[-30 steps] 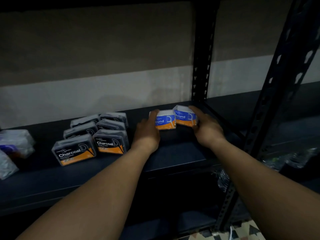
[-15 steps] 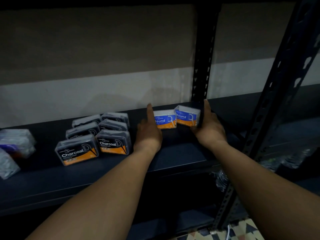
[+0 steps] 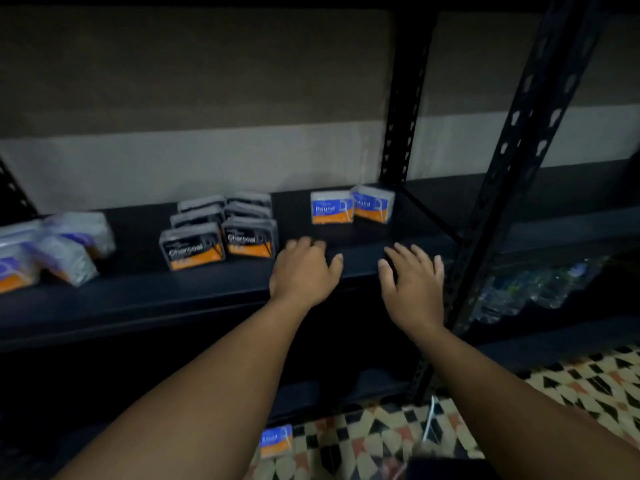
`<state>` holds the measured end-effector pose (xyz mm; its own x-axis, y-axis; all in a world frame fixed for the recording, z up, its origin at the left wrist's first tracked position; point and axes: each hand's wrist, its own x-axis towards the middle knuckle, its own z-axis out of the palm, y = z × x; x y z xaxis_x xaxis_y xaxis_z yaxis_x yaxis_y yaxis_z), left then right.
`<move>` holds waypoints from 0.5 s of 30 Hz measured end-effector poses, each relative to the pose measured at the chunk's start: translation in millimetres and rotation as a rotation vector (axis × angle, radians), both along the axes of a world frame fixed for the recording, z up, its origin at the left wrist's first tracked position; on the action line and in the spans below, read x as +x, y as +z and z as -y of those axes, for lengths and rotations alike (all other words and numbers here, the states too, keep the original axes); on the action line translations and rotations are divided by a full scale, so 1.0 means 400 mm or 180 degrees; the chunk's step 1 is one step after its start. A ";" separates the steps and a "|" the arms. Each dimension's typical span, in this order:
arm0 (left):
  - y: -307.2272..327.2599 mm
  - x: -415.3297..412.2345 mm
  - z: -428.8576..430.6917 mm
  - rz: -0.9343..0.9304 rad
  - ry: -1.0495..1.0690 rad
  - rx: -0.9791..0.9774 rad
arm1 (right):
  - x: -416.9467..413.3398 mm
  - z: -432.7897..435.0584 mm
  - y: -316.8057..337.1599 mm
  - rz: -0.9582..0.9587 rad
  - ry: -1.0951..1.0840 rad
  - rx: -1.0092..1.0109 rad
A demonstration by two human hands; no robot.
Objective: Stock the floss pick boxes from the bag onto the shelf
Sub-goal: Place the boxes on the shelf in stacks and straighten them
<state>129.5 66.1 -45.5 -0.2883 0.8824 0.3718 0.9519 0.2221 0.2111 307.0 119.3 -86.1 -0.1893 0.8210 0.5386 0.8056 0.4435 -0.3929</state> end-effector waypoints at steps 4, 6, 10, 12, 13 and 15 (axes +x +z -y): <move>-0.098 0.024 0.135 -0.0540 -0.0380 0.0410 | 0.008 0.102 -0.030 -0.0131 0.0469 -0.0448; -0.155 0.018 0.200 -0.0753 -0.0595 0.0376 | 0.009 0.158 -0.062 -0.0113 0.0662 -0.0515; -0.278 -0.017 0.313 -0.0435 -0.0950 0.0282 | 0.007 0.239 -0.160 -0.0120 0.1135 -0.1308; -0.342 -0.043 0.365 0.0099 -0.0840 0.0016 | 0.000 0.262 -0.198 -0.0139 0.1267 -0.2021; -0.368 -0.056 0.386 0.0429 -0.0700 -0.0285 | -0.004 0.270 -0.214 -0.0044 0.1316 -0.2366; -0.409 -0.081 0.410 0.0883 -0.0431 -0.1018 | -0.011 0.280 -0.254 0.0376 0.1403 -0.2875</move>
